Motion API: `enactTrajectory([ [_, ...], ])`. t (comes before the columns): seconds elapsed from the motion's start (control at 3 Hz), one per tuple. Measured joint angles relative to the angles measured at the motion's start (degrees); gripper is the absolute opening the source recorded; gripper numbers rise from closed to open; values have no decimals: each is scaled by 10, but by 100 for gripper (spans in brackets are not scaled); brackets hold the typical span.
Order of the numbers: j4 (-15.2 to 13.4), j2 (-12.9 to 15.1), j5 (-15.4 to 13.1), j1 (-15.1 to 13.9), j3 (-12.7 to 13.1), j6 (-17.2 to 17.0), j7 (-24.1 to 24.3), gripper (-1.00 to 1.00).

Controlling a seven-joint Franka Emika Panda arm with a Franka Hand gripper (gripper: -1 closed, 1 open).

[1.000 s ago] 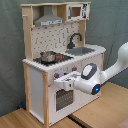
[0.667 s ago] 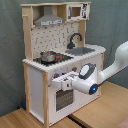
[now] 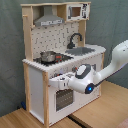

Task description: Play with the kitchen

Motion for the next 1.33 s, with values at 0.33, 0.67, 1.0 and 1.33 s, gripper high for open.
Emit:
enactTrajectory([
  [0.33,1,0,0,0,0,0,0,-100],
  [0.67,-6,6,6,2,0,-7,55,-100],
  [1.0,-6,6,6,2,0,-6,119,-100],
  [1.33,-6,7,6,3,-1,-5,179,-100],
])
